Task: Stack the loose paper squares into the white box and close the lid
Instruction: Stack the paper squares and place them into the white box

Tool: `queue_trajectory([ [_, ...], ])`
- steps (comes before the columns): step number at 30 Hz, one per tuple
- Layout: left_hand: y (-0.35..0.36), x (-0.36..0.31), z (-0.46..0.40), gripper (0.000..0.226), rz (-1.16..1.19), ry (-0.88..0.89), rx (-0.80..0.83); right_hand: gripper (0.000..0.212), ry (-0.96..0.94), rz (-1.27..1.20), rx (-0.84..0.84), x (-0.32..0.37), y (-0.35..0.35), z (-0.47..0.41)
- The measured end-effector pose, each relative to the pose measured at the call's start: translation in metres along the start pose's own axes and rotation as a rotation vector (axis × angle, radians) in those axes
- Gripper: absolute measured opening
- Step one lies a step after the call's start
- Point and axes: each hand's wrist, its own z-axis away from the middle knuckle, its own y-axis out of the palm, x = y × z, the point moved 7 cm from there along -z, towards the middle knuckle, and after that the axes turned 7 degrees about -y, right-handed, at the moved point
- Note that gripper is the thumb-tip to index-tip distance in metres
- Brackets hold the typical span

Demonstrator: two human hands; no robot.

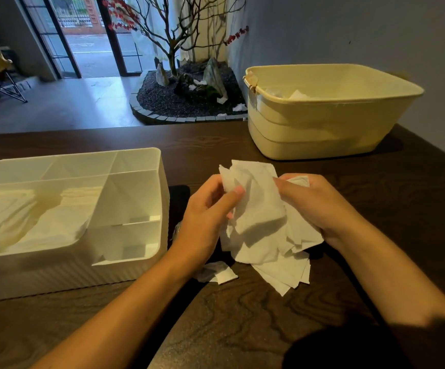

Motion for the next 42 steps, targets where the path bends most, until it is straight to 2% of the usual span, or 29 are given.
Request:
queue_trajectory([
  [2, 0.001, 0.003, -0.001, 0.039, 0.034, -0.008, 0.048, 0.028, 0.068, -0.056, -0.029, -0.005, -0.002, -0.001],
  [5, 0.001, 0.008, -0.003, 0.051, -0.028, -0.022, 0.056, 0.025, 0.144, -0.123, -0.023, -0.013, -0.002, -0.001],
  [7, 0.001, 0.007, -0.002, 0.047, -0.056, -0.022, 0.041, 0.021, 0.154, -0.159, -0.025, -0.014, 0.0, -0.001],
  [9, 0.001, 0.006, -0.001, 0.032, -0.046, -0.007, 0.014, 0.019, 0.129, -0.198, -0.012, -0.014, 0.002, -0.003],
  [12, -0.005, -0.001, 0.001, 0.021, -0.081, 0.049, -0.082, 0.012, 0.059, -0.193, 0.056, -0.01, 0.006, -0.004],
  [16, -0.009, -0.009, 0.004, 0.024, -0.118, 0.098, -0.138, 0.013, -0.053, -0.058, 0.119, -0.003, 0.009, -0.002],
  [20, -0.009, -0.004, 0.003, 0.017, -0.2, 0.068, -0.163, 0.017, -0.169, 0.095, 0.061, 0.001, 0.003, -0.004],
  [24, -0.014, -0.011, 0.005, 0.034, -0.284, 0.104, -0.237, 0.034, -0.299, 0.319, 0.074, 0.005, 0.007, -0.003],
  [28, -0.013, -0.027, 0.011, 0.034, -0.381, 0.199, -0.239, 0.027, -0.394, 0.51, -0.064, 0.015, 0.002, 0.0],
  [30, -0.011, -0.029, 0.012, 0.041, -0.402, 0.223, -0.224, 0.026, -0.447, 0.457, -0.113, 0.018, -0.001, 0.0],
  [34, -0.012, -0.029, 0.01, 0.048, -0.304, 0.204, -0.199, 0.02, -0.537, 0.174, -0.209, 0.027, -0.007, 0.007],
  [37, -0.016, -0.021, 0.006, 0.031, -0.073, 0.057, -0.187, 0.021, -0.476, -0.039, -0.243, 0.028, -0.017, 0.006],
  [39, -0.015, -0.01, 0.004, 0.021, 0.112, -0.086, -0.173, 0.017, -0.344, -0.171, -0.193, 0.021, -0.015, 0.003],
  [42, -0.015, -0.003, 0.002, 0.018, 0.218, -0.176, -0.164, 0.012, -0.166, -0.261, 0.04, 0.012, 0.01, 0.005],
])
